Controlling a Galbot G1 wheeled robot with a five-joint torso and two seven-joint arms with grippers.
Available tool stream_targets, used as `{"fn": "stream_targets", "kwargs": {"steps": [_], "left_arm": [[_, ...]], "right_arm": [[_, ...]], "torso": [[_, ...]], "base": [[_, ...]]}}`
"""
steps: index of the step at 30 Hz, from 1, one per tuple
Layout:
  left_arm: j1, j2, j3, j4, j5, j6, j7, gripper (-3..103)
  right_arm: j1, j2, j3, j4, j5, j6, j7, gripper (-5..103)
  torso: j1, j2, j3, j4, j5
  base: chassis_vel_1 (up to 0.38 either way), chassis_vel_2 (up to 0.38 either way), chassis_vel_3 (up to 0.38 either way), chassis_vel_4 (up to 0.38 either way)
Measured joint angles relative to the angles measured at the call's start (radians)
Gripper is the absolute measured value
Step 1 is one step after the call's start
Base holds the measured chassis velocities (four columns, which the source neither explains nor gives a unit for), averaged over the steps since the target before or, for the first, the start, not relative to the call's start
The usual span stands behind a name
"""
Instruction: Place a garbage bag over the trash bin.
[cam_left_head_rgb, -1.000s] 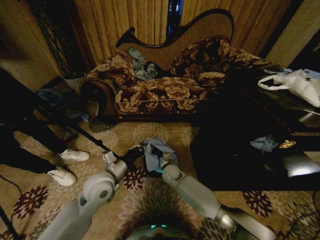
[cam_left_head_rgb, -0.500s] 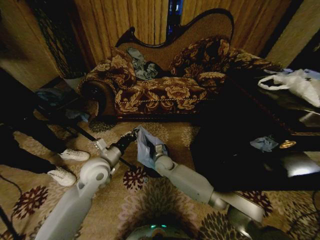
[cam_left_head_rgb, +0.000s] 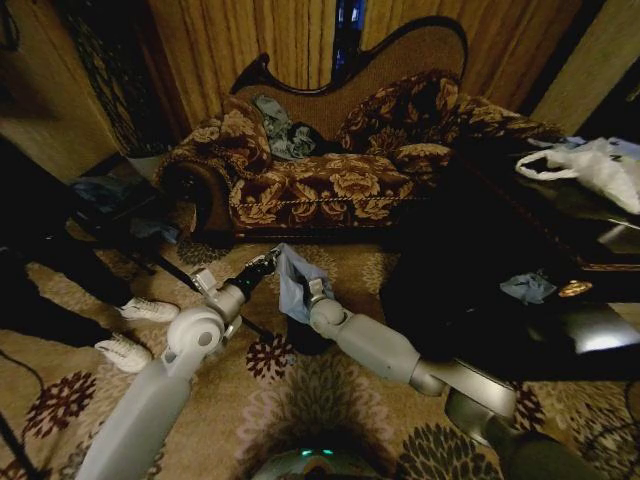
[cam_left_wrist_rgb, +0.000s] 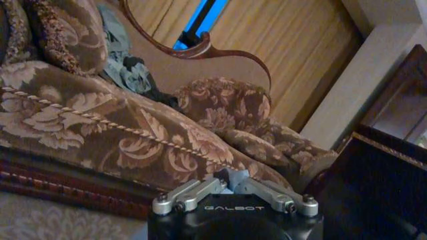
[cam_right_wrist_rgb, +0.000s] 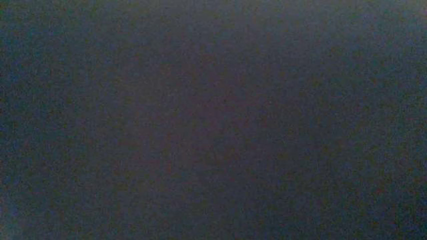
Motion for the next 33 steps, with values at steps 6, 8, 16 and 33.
{"fn": "stream_targets", "kwargs": {"steps": [6, 8, 16, 33], "left_arm": [[-0.007, -0.022, 0.012, 0.038, 0.003, -0.010, 0.005, 0], [-0.006, -0.023, 0.012, 0.042, 0.004, -0.012, 0.007, 0], [0.012, -0.043, 0.008, 0.071, 0.007, -0.021, 0.023, 0], [0.021, -0.051, 0.008, 0.073, 0.005, -0.022, 0.025, 0]], "right_arm": [[0.017, 0.060, 0.000, -0.103, -0.013, 0.000, -0.012, 0], [0.019, 0.068, 0.002, -0.119, -0.019, 0.000, -0.017, 0], [0.065, 0.120, -0.042, -0.278, -0.090, 0.005, -0.090, 0], [0.090, 0.118, -0.090, -0.279, -0.078, -0.046, -0.093, 0]], "torso": [[0.000, 0.000, 0.000, 0.0000, 0.0001], [0.000, 0.000, 0.000, 0.0001, 0.0001], [0.000, 0.000, 0.000, -0.0002, 0.0000], [0.000, 0.000, 0.000, 0.0000, 0.0002]], "base": [[0.000, 0.000, 0.000, 0.000], [0.000, 0.000, 0.000, 0.000], [0.000, 0.000, 0.000, 0.000], [0.000, 0.000, 0.000, 0.000]]}}
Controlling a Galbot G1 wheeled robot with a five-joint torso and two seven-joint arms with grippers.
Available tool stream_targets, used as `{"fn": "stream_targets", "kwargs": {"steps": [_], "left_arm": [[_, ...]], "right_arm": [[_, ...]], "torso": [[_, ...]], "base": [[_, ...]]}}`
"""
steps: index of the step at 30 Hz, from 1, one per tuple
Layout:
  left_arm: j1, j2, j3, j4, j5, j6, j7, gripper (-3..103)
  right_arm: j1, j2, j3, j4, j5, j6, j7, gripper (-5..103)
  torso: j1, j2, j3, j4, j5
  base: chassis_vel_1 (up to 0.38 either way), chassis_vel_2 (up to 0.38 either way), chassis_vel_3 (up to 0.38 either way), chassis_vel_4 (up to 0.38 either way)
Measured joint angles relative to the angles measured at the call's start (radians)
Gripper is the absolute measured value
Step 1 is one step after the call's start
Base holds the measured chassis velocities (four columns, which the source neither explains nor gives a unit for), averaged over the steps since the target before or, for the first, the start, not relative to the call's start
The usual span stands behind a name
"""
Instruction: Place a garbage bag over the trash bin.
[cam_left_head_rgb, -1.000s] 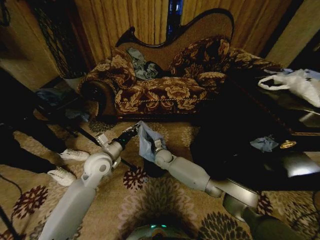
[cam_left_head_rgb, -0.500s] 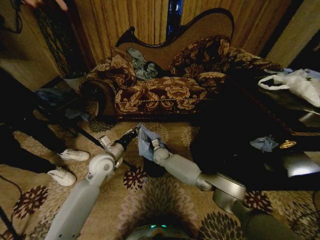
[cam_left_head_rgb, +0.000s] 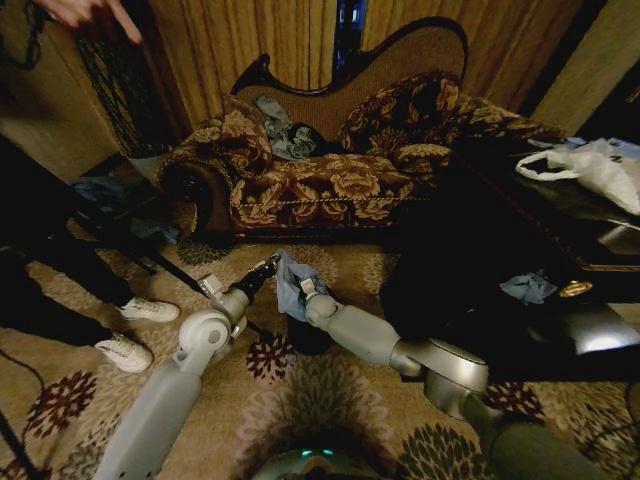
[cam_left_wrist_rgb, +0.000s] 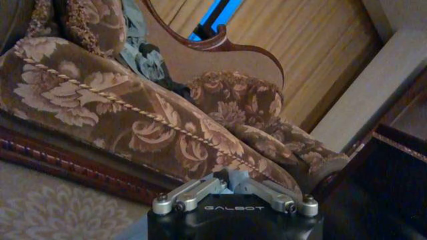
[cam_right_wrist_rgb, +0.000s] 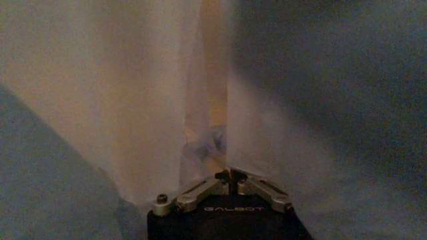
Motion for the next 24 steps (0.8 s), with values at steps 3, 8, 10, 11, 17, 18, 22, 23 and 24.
{"fn": "stream_targets", "kwargs": {"steps": [3, 8, 10, 11, 17, 18, 22, 23, 24], "left_arm": [[0.000, 0.000, 0.000, 0.000, 0.000, 0.000, 0.000, 0], [0.000, 0.000, 0.000, 0.000, 0.000, 0.000, 0.000, 0], [0.000, 0.000, 0.000, 0.000, 0.000, 0.000, 0.000, 0], [0.000, 0.001, 0.000, 0.000, 0.000, 0.000, 0.000, 0], [0.000, 0.001, 0.000, -0.001, 0.000, 0.000, 0.000, 0], [0.000, 0.001, 0.000, -0.001, 0.000, 0.000, 0.000, 0], [0.000, 0.001, 0.000, -0.001, 0.000, 0.000, 0.000, 0], [0.000, 0.001, 0.000, -0.001, 0.000, 0.000, 0.000, 0], [0.000, 0.001, 0.000, -0.001, 0.000, 0.000, 0.000, 0]], "right_arm": [[-0.001, 0.000, 0.000, 0.001, 0.000, 0.000, 0.000, 0], [-0.001, -0.001, 0.001, 0.002, 0.001, 0.000, 0.000, 0], [-0.002, -0.001, 0.001, 0.002, 0.001, 0.000, 0.000, 0], [-0.002, -0.001, 0.001, 0.002, 0.001, 0.000, 0.000, 0], [-0.002, -0.001, 0.001, 0.003, 0.001, 0.000, 0.000, 0], [-0.002, -0.001, 0.001, 0.003, 0.001, 0.000, 0.000, 0], [-0.002, -0.001, 0.001, 0.003, 0.001, 0.000, 0.000, 0], [-0.002, -0.002, 0.001, 0.003, 0.002, -0.001, 0.000, 0], [-0.002, -0.002, 0.001, 0.003, 0.002, -0.001, 0.000, 0]], "torso": [[0.000, 0.000, 0.000, 0.0000, -0.0001], [0.000, 0.000, 0.000, 0.0000, -0.0001], [0.000, 0.000, 0.000, 0.0000, -0.0001], [0.000, 0.000, 0.000, 0.0000, -0.0001], [0.000, 0.000, 0.000, 0.0000, -0.0001], [0.000, 0.000, 0.000, 0.0000, -0.0001], [0.000, 0.000, 0.000, 0.0000, -0.0001], [0.000, 0.000, 0.000, 0.0000, -0.0001], [0.000, 0.000, 0.000, 0.0000, -0.0001]], "base": [[0.000, 0.000, 0.000, 0.000], [0.000, 0.000, 0.000, 0.000], [0.000, 0.000, 0.000, 0.000], [0.000, 0.000, 0.000, 0.000], [0.000, 0.000, 0.000, 0.000], [0.000, 0.000, 0.000, 0.000], [0.000, 0.000, 0.000, 0.000], [0.000, 0.000, 0.000, 0.000], [0.000, 0.000, 0.000, 0.000]]}}
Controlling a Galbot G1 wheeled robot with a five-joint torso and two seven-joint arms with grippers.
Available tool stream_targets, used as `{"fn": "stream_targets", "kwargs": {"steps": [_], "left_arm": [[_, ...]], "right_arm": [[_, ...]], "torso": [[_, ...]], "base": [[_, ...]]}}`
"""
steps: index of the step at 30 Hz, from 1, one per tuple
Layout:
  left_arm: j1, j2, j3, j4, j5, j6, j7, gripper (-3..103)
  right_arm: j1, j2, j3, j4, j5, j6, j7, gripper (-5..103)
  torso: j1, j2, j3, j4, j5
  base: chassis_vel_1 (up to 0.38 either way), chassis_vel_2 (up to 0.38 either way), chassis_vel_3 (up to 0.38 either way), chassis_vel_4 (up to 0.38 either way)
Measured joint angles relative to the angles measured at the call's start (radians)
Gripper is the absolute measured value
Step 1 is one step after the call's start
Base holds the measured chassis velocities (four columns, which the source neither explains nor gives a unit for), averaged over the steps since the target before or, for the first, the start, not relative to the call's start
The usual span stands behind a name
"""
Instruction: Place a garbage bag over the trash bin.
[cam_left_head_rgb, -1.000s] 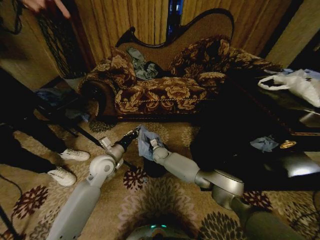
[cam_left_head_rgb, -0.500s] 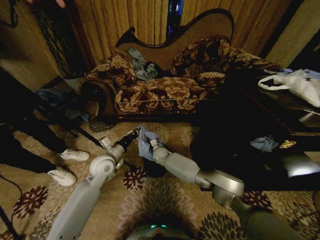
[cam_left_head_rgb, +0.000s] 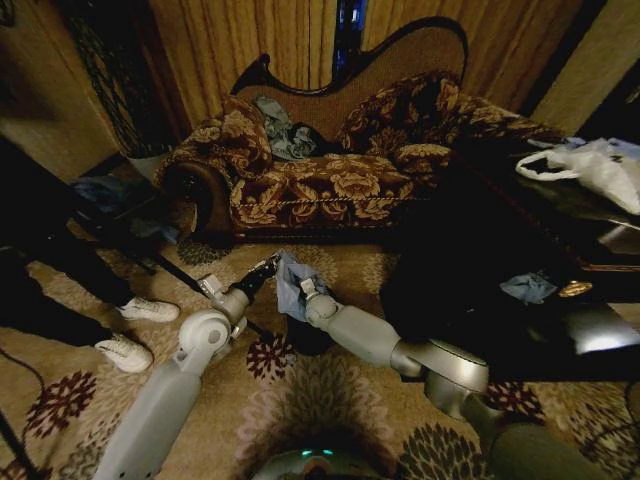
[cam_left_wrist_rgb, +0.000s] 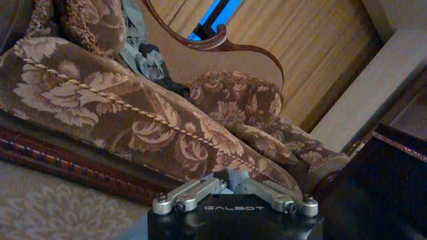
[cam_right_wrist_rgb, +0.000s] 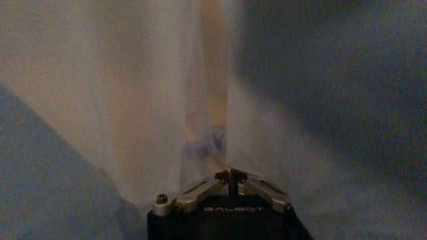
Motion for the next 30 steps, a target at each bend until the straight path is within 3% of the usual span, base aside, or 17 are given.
{"fn": "stream_targets", "kwargs": {"steps": [30], "left_arm": [[0.000, 0.000, 0.000, -0.001, 0.000, 0.000, 0.000, 0]], "right_arm": [[0.000, 0.000, 0.000, 0.000, 0.001, 0.000, 0.000, 0]], "torso": [[0.000, 0.000, 0.000, 0.0000, 0.0000]], "base": [[0.000, 0.000, 0.000, 0.000]]}}
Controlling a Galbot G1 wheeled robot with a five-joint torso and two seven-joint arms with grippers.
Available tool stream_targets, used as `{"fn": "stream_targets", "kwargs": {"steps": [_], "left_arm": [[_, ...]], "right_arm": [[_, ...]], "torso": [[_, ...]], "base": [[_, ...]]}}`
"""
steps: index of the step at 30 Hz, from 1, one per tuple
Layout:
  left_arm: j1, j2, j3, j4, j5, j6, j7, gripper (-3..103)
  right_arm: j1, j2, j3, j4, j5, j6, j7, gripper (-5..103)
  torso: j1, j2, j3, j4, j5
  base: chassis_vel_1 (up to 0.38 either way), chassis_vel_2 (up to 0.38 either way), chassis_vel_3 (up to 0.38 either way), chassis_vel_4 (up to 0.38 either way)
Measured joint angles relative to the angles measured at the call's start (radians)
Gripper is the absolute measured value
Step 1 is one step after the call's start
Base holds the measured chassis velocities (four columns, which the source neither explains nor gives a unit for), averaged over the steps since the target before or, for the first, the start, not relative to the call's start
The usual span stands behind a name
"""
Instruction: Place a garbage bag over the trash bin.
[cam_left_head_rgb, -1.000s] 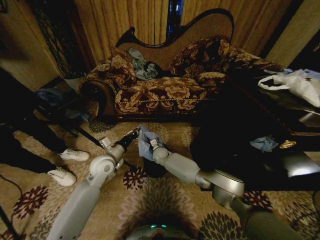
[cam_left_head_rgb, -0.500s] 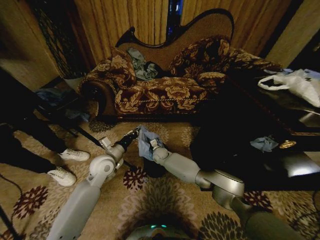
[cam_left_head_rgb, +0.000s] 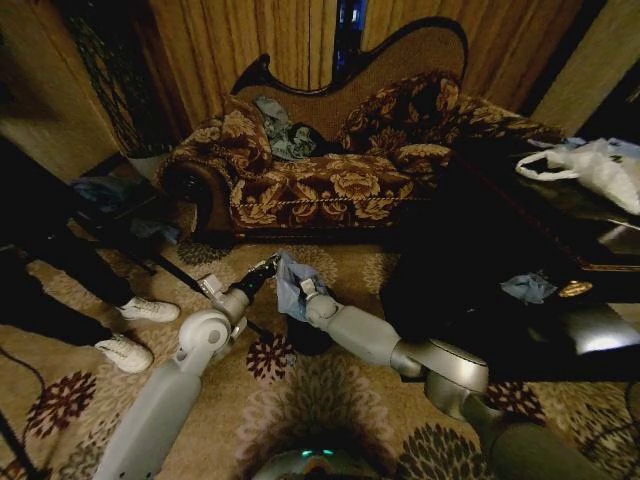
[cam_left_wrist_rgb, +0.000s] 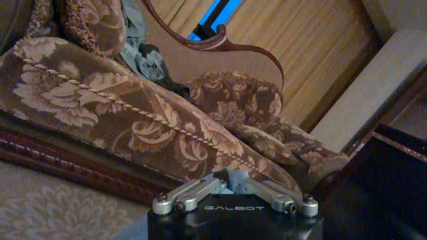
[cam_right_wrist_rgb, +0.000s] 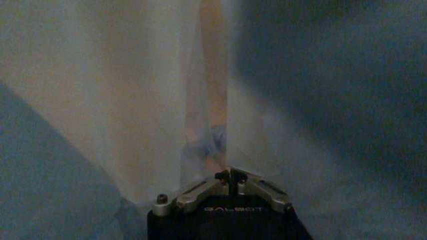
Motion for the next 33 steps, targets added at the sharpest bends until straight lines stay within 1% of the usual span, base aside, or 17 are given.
{"fn": "stream_targets", "kwargs": {"steps": [22, 26, 27, 28, 32, 33], "left_arm": [[0.000, 0.000, 0.000, 0.000, 0.000, 0.000, 0.000, 0], [0.000, 0.000, 0.000, 0.000, 0.000, 0.000, 0.000, 0], [0.000, 0.000, 0.000, 0.000, 0.000, 0.000, 0.000, 0], [0.000, 0.000, 0.000, 0.000, 0.000, 0.000, 0.000, 0], [0.000, 0.000, 0.000, 0.000, 0.000, 0.000, 0.000, 0], [0.000, 0.000, 0.000, 0.000, 0.000, 0.000, 0.000, 0]], "right_arm": [[-0.010, -0.006, 0.010, 0.017, -0.003, 0.001, 0.000, 0], [-0.060, -0.034, 0.053, 0.087, -0.027, 0.014, 0.001, 0], [-0.098, -0.057, 0.086, 0.141, -0.045, 0.024, 0.003, 0], [-0.098, -0.057, 0.086, 0.141, -0.045, 0.024, 0.003, 0], [-0.198, -0.115, 0.175, 0.282, -0.094, 0.050, 0.009, 0], [-0.198, -0.115, 0.175, 0.282, -0.094, 0.050, 0.009, 0]], "torso": [[0.000, 0.000, 0.000, 0.0002, 0.0000], [0.000, 0.000, 0.000, 0.0001, 0.0001], [0.000, 0.000, 0.000, 0.0000, 0.0000], [0.000, 0.000, 0.000, 0.0000, 0.0000], [0.000, 0.000, 0.000, -0.0001, -0.0001], [0.000, 0.000, 0.000, -0.0001, -0.0001]], "base": [[0.000, 0.000, 0.000, 0.000], [0.000, 0.000, 0.000, 0.000], [0.000, 0.000, 0.000, 0.000], [0.000, 0.000, 0.000, 0.000], [0.000, 0.000, 0.000, 0.000], [0.000, 0.000, 0.000, 0.000]]}}
